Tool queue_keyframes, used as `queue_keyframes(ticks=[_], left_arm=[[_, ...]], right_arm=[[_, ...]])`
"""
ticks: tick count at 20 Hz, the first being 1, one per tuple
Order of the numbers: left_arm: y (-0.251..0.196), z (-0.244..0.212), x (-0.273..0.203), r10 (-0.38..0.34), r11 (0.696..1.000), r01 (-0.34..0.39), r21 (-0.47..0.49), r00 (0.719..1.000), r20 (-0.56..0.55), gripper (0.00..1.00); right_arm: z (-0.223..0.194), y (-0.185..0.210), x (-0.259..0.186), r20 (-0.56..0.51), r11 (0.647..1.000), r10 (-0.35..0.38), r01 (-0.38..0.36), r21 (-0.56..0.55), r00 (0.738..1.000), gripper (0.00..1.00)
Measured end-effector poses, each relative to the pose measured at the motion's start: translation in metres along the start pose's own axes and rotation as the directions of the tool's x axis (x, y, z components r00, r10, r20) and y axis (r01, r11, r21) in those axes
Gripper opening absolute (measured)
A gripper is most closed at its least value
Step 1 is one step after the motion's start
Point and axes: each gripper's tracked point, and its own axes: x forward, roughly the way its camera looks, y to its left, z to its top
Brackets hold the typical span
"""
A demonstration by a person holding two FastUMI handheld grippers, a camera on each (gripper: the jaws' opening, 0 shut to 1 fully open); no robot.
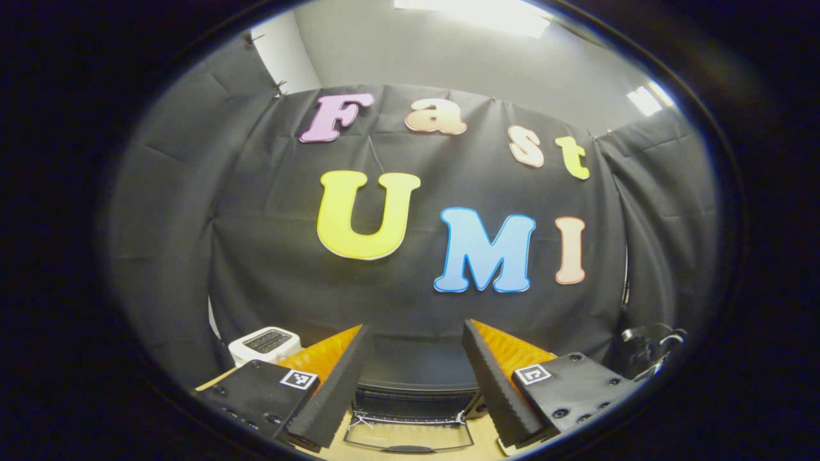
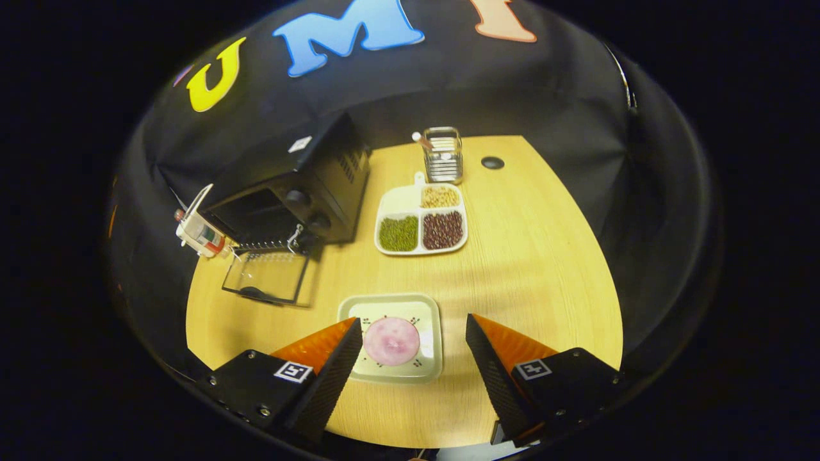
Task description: Open the electric oven with the left hand, put the food in, and close the electric oven.
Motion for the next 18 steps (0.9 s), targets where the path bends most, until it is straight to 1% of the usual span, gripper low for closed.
queue_keyframes(ticks=[3,6,7,8,9,10,12,13,14,15,16,17,18], left_arm=[[0.008,0.001,-0.013,0.010,1.000,-0.010,0.019,1.000,0.007,1.00],[0.019,-0.007,-0.021,0.030,0.999,-0.030,0.033,0.999,-0.012,1.00],[0.024,-0.009,-0.025,0.040,0.999,-0.040,0.032,0.999,-0.018,0.96],[0.027,-0.009,-0.028,0.049,0.998,-0.048,0.030,0.999,-0.021,1.00],[0.033,-0.010,-0.030,0.062,0.998,-0.061,0.028,0.998,-0.027,0.98],[0.038,-0.014,-0.031,0.071,0.997,-0.071,0.026,0.997,-0.032,0.96],[0.045,-0.016,-0.034,0.087,0.996,-0.087,0.022,0.995,-0.040,1.00],[0.048,-0.019,-0.035,0.093,0.996,-0.093,0.019,0.995,-0.046,0.96],[0.051,-0.019,-0.035,0.100,0.995,-0.099,0.014,0.994,-0.049,0.96],[0.053,-0.019,-0.037,0.105,0.994,-0.105,0.009,0.993,-0.053,0.96],[0.056,-0.023,-0.037,0.111,0.994,-0.111,0.004,0.992,-0.058,0.96],[0.058,-0.024,-0.037,0.116,0.993,-0.116,0.002,0.991,-0.061,1.00],[0.059,-0.027,-0.038,0.118,0.993,-0.119,-0.001,0.991,-0.063,1.00]], right_arm=[[-0.016,-0.012,0.028,-0.082,0.999,-0.016,0.019,0.034,0.997,1.00],[-0.029,-0.030,0.051,-0.137,0.997,-0.070,0.074,0.020,0.988,1.00],[-0.032,-0.034,0.057,-0.152,0.996,-0.084,0.087,0.014,0.985,1.00],[-0.035,-0.036,0.063,-0.167,0.995,-0.091,0.095,0.012,0.982,1.00],[-0.039,-0.036,0.068,-0.180,0.995,-0.098,0.101,0.007,0.979,1.00],[-0.041,-0.037,0.073,-0.190,0.994,-0.108,0.109,-0.008,0.976,1.00],[-0.045,-0.043,0.080,-0.208,0.988,-0.150,0.143,-0.051,0.966,1.00],[-0.047,-0.043,0.083,-0.213,0.986,-0.162,0.150,-0.069,0.964,1.00],[-0.049,-0.043,0.085,-0.222,0.984,-0.170,0.155,-0.084,0.960,0.96],[-0.049,-0.042,0.086,-0.228,0.984,-0.172,0.154,-0.093,0.958,1.00],[-0.046,-0.040,0.087,-0.224,0.983,-0.174,0.156,-0.097,0.959,0.98],[-0.048,-0.040,0.087,-0.227,0.982,-0.175,0.154,-0.106,0.958,0.96],[-0.046,-0.040,0.087,-0.229,0.982,-0.172,0.149,-0.113,0.958,0.96]])
